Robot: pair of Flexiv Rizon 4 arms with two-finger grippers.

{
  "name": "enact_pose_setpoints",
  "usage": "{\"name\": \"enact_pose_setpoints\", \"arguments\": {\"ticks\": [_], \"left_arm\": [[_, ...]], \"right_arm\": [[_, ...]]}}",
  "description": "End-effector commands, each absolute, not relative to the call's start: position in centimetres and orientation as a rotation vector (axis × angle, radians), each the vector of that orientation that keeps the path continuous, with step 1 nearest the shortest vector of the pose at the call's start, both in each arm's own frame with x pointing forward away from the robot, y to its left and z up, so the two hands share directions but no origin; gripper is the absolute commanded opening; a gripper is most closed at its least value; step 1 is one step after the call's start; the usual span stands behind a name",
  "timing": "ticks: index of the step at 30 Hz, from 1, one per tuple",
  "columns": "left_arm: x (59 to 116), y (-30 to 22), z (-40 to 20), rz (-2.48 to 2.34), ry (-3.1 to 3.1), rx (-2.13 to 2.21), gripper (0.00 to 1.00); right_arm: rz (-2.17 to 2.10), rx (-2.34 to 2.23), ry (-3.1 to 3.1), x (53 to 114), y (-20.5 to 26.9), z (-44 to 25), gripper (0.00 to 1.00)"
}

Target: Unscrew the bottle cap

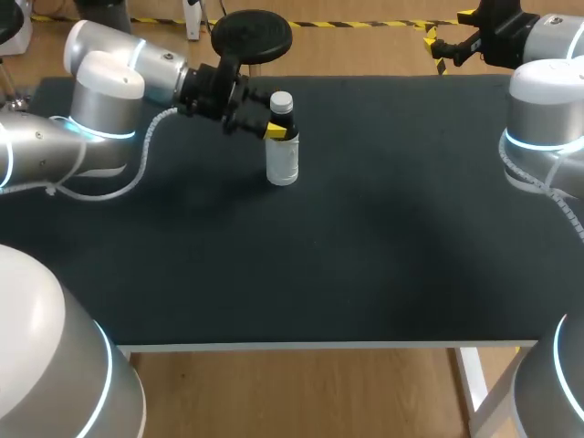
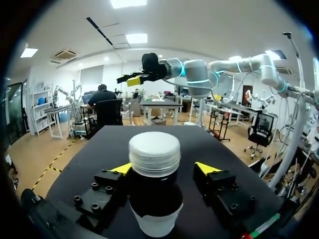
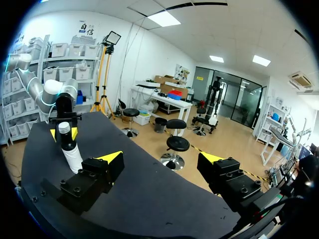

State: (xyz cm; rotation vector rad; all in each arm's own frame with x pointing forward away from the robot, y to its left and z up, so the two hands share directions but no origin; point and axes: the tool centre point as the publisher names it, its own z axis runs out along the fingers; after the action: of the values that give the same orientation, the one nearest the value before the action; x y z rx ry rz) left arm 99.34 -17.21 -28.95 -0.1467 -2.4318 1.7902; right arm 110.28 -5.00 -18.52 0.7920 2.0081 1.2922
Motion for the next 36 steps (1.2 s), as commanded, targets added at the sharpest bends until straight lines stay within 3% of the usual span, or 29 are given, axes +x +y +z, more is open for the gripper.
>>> {"name": "enact_pose_setpoints", "arguments": {"ticks": [1, 2, 4, 7, 9, 36], "left_arm": [[99.46, -17.2, -28.98, 1.788, -2.427, -0.158, 0.31], [99.45, -17.2, -28.97, 1.788, -2.427, -0.161, 0.29], [99.42, -17.21, -28.96, 1.788, -2.428, -0.165, 0.12], [99.39, -17.22, -28.94, 1.787, -2.428, -0.169, 0.09], [99.37, -17.22, -28.94, 1.786, -2.428, -0.169, 0.0], [99.62, -16.83, -28.92, 1.82, -2.418, -0.161, 0.0]], "right_arm": [[1.292, 0.792, 2.009, 110.32, -5.01, -18.52, 1.0], [1.292, 0.792, 2.009, 110.32, -5.01, -18.52, 1.0], [1.292, 0.792, 2.009, 110.32, -5.01, -18.52, 1.0], [1.292, 0.792, 2.009, 110.32, -5.01, -18.52, 1.0], [1.292, 0.792, 2.009, 110.32, -5.01, -18.52, 1.0], [1.292, 0.792, 2.009, 110.32, -5.01, -18.52, 1.0]]}}
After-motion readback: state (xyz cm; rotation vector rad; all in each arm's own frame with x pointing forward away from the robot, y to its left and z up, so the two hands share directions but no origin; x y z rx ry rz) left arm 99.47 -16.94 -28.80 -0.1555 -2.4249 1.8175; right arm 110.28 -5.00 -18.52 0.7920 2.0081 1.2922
